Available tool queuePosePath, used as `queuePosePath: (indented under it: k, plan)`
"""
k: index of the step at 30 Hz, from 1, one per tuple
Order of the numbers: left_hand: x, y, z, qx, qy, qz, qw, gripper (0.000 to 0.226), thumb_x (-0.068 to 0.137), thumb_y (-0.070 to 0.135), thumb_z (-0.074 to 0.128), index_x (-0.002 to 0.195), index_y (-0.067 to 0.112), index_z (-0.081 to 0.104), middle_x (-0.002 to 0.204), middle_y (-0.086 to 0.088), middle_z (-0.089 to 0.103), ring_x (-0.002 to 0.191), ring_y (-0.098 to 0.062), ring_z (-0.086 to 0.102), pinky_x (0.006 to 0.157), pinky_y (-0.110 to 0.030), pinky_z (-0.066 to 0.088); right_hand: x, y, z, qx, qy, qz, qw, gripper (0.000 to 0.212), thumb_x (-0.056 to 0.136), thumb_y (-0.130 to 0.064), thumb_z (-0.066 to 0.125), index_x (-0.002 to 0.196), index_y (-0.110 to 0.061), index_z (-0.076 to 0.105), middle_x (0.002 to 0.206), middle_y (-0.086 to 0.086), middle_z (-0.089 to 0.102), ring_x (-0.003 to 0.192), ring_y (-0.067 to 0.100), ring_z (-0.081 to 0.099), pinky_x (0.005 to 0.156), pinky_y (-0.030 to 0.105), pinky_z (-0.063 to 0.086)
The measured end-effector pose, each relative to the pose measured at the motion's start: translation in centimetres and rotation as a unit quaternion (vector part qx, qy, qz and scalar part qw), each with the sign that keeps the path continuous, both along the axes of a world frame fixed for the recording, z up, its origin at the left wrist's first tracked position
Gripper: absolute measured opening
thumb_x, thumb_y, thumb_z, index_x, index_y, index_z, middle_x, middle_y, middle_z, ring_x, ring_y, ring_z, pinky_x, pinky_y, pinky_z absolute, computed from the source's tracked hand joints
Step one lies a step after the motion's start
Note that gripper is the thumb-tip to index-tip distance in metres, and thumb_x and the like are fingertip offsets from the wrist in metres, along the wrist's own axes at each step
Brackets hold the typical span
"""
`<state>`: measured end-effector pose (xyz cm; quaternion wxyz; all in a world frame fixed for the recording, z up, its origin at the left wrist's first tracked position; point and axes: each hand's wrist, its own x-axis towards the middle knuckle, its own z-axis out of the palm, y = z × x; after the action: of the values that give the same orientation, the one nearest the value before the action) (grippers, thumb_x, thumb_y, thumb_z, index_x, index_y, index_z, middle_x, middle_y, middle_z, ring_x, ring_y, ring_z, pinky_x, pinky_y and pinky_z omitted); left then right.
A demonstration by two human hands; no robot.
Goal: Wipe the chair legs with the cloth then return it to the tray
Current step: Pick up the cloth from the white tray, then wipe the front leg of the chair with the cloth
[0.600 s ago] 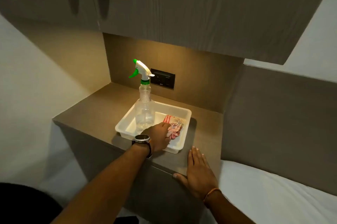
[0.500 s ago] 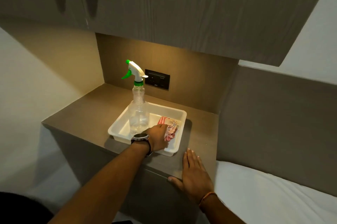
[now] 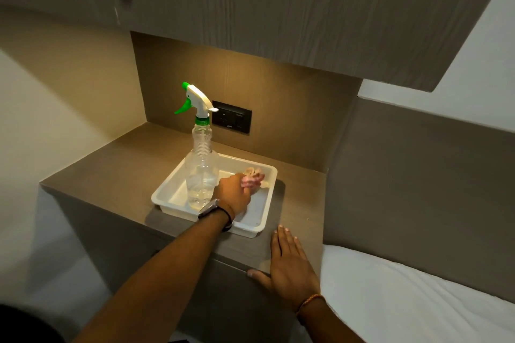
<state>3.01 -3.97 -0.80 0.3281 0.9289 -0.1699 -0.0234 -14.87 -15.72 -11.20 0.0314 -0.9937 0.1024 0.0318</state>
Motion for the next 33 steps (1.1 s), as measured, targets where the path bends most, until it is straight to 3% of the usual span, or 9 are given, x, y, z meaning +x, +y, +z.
queuePosePath:
  k: [4, 8, 12, 14, 19, 23, 26, 30, 33]
  plan:
    - [-2.2, 3.9, 2.6, -0.228, 0.054, 0.077, 0.969, 0.024, 0.092, 0.020, 0.058, 0.107, 0.009, 0.073, 0.102, -0.014, 0.079, 0.092, -0.034, 0.073, 0.077, -0.038, 0.060, -0.4, 0.2, 0.2, 0.008, -0.017, 0.000, 1.000, 0.124, 0.081, -0.100, 0.010, 0.165, -0.010, -0.003, 0.175, 0.010, -0.002, 0.161, 0.027, -0.001, 0.126, 0.040, -0.006]
    - [-6.8, 9.7, 2.5, -0.398, 0.149, 0.122, 0.897, 0.028, 0.094, 0.028, 0.061, 0.116, 0.014, 0.071, 0.109, -0.010, 0.078, 0.085, -0.024, 0.077, 0.055, -0.031, 0.065, -0.7, 0.3, 0.3, 0.000, -0.018, 0.011, 1.000, 0.124, 0.082, -0.099, 0.006, 0.165, -0.008, 0.002, 0.174, 0.014, 0.002, 0.161, 0.029, 0.003, 0.129, 0.041, 0.000]
    - [-13.7, 17.3, -0.3, -0.484, 0.168, 0.144, 0.846, 0.036, 0.096, 0.031, 0.069, 0.126, 0.011, 0.066, 0.116, -0.013, 0.076, 0.094, -0.028, 0.080, 0.065, -0.043, 0.068, -1.5, 0.9, 1.2, -0.013, -0.026, 0.023, 0.999, 0.116, 0.089, -0.089, 0.018, 0.164, -0.001, 0.013, 0.172, 0.021, 0.012, 0.160, 0.033, 0.012, 0.131, 0.045, 0.011]
    - [-17.9, 21.7, -2.7, -0.483, 0.140, 0.189, 0.844, 0.031, 0.091, 0.032, 0.076, 0.115, 0.014, 0.070, 0.114, -0.013, 0.078, 0.090, -0.024, 0.081, 0.062, -0.041, 0.067, -2.5, 2.0, 1.4, -0.006, -0.037, 0.023, 0.999, 0.104, 0.095, -0.078, 0.023, 0.161, 0.002, 0.020, 0.170, 0.024, 0.019, 0.158, 0.036, 0.018, 0.131, 0.049, 0.016]
    - [-29.3, 32.5, -11.8, -0.424, 0.127, 0.369, 0.817, 0.034, 0.085, 0.034, 0.082, 0.110, 0.012, 0.072, 0.108, -0.013, 0.079, 0.099, -0.032, 0.077, 0.088, -0.056, 0.062, -8.7, 9.9, -3.0, 0.040, -0.152, 0.097, 0.983, 0.067, 0.106, -0.038, 0.047, 0.152, 0.010, 0.039, 0.161, 0.031, 0.035, 0.152, 0.045, 0.030, 0.126, 0.059, 0.025]
    - [-38.8, 39.5, -19.8, -0.352, 0.114, 0.511, 0.775, 0.026, 0.089, 0.037, 0.076, 0.105, 0.019, 0.067, 0.104, -0.011, 0.077, 0.096, -0.031, 0.075, 0.085, -0.049, 0.064, -13.5, 19.1, -10.3, 0.112, -0.043, 0.247, 0.962, 0.060, 0.109, -0.027, 0.051, 0.158, 0.003, 0.033, 0.169, 0.020, 0.025, 0.158, 0.033, 0.020, 0.131, 0.048, 0.015]
    - [-45.4, 43.0, -25.5, -0.345, 0.107, 0.567, 0.740, 0.022, 0.092, 0.041, 0.072, 0.096, 0.021, 0.062, 0.090, -0.007, 0.076, 0.080, -0.026, 0.077, 0.057, -0.030, 0.065, -16.1, 25.8, -15.9, 0.138, 0.051, 0.375, 0.915, 0.056, 0.113, -0.029, 0.041, 0.162, -0.005, 0.028, 0.172, 0.009, 0.018, 0.161, 0.023, 0.012, 0.133, 0.041, 0.010]
    - [-53.2, 45.5, -33.5, -0.310, 0.093, 0.612, 0.722, 0.050, 0.089, 0.064, 0.061, 0.101, 0.016, 0.065, 0.077, -0.002, 0.075, 0.067, -0.022, 0.075, 0.052, -0.019, 0.056, -19.0, 33.8, -22.8, 0.094, 0.127, 0.566, 0.809, 0.054, 0.114, -0.031, 0.034, 0.164, -0.011, 0.023, 0.173, 0.002, 0.014, 0.161, 0.021, 0.010, 0.133, 0.042, 0.012]
    - [-57.2, 44.9, -38.8, -0.332, 0.084, 0.585, 0.735, 0.046, 0.097, 0.062, 0.051, 0.129, 0.032, 0.065, 0.114, 0.017, 0.076, 0.090, -0.005, 0.075, 0.074, -0.012, 0.058, -20.4, 37.6, -27.1, 0.035, 0.161, 0.682, 0.712, 0.058, 0.114, -0.030, 0.034, 0.166, -0.012, 0.015, 0.174, 0.003, 0.009, 0.161, 0.020, 0.004, 0.132, 0.037, 0.002]
